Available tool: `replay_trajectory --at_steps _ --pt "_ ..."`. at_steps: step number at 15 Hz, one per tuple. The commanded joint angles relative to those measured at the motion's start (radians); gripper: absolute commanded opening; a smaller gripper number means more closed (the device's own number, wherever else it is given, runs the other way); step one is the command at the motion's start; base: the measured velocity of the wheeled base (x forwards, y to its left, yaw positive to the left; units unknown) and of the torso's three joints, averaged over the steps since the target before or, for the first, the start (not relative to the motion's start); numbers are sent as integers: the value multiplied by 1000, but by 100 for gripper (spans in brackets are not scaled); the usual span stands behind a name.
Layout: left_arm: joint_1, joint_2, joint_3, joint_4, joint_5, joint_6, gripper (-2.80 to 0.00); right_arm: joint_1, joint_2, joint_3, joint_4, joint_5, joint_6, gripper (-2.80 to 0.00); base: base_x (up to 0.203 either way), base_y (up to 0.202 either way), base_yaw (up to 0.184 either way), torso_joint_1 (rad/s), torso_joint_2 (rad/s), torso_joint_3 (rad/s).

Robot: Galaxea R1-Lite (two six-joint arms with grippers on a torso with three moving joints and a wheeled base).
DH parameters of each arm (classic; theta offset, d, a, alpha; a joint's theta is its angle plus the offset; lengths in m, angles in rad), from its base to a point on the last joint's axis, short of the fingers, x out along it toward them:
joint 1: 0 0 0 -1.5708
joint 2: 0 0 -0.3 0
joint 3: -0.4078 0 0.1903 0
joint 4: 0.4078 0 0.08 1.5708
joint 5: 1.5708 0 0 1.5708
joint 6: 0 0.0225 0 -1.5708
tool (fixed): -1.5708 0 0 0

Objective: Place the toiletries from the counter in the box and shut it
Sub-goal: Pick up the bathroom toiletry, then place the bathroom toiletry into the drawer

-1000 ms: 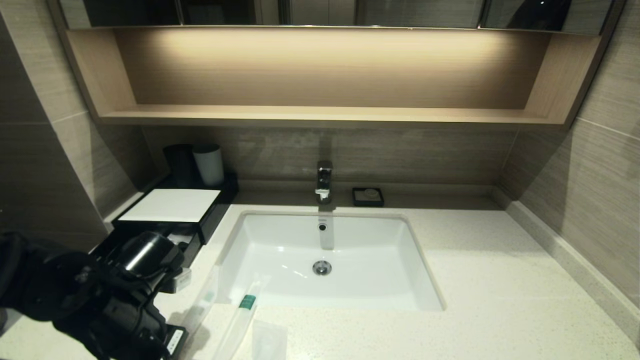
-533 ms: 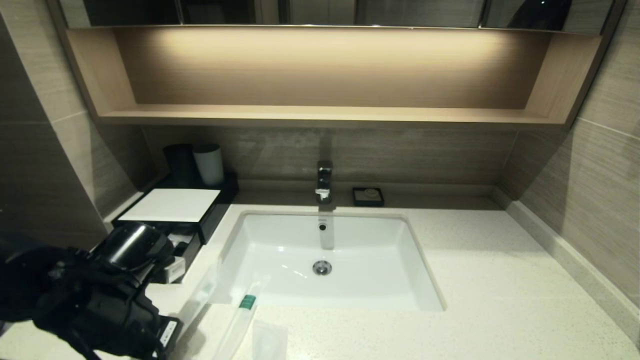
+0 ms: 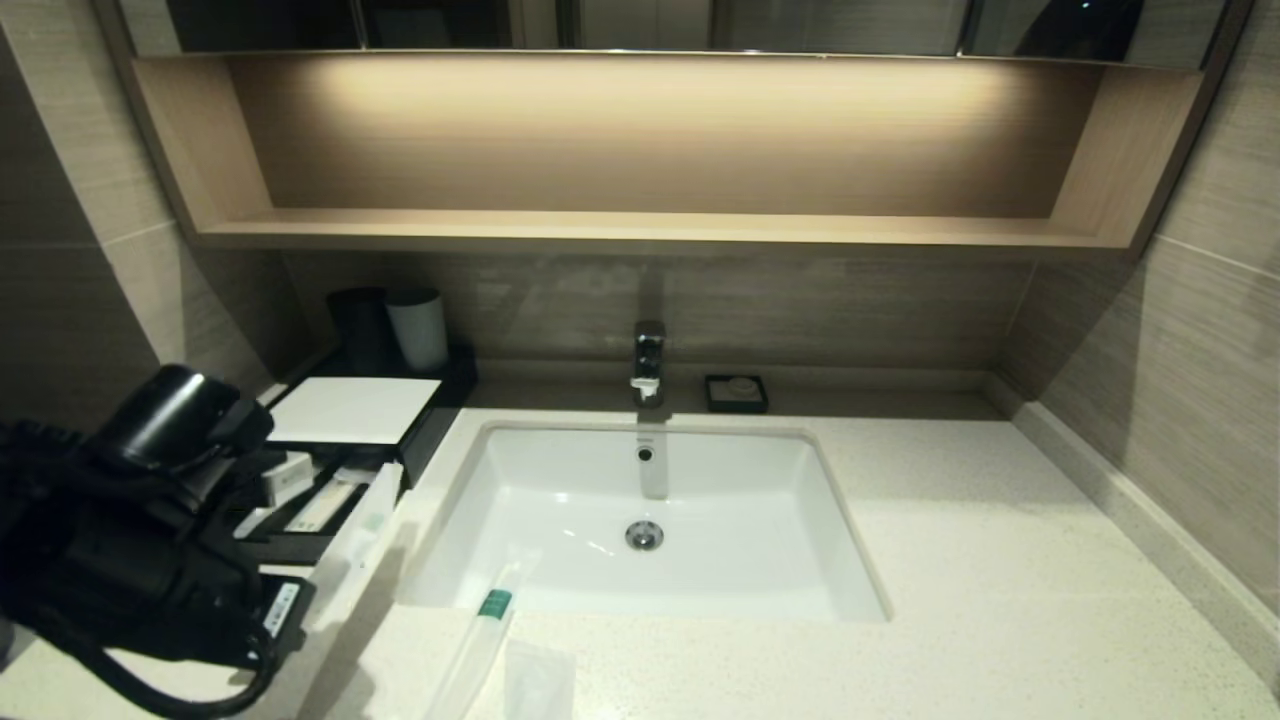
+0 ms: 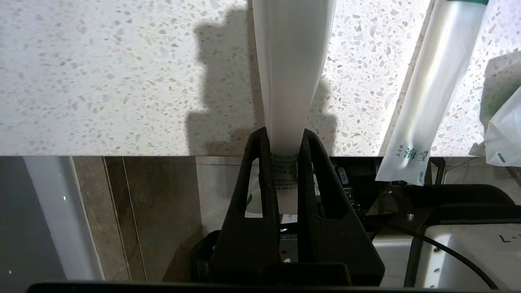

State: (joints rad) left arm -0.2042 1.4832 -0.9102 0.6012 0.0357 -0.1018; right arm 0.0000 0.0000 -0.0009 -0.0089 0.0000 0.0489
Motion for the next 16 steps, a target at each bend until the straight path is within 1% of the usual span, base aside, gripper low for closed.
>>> replay_trajectory --at_steps 1,4,5,8,11,13,16 --pt "55 -3 -85 71 4 0 -280 0 2 0 0 0 0 -280 0 0 0 0 0 0" --pt "131 31 -191 183 7 2 -280 0 2 1 0 0 0 -280 0 0 0 0 0 0" --pt "155 47 -214 201 19 2 -280 0 2 1 0 0 0 -280 0 0 0 0 0 0" --pt "194 73 -250 207 58 8 -280 0 2 0 0 0 0 -280 0 0 0 0 0 0" --pt "209 121 -301 254 58 22 -280 0 2 -1 0 0 0 -280 0 0 0 0 0 0" --pt "233 158 -342 261 58 22 -280 0 2 -1 0 0 0 -280 0 0 0 0 0 0" --pt "270 225 -438 287 58 28 -280 0 2 -1 0 0 0 -280 0 0 0 0 0 0"
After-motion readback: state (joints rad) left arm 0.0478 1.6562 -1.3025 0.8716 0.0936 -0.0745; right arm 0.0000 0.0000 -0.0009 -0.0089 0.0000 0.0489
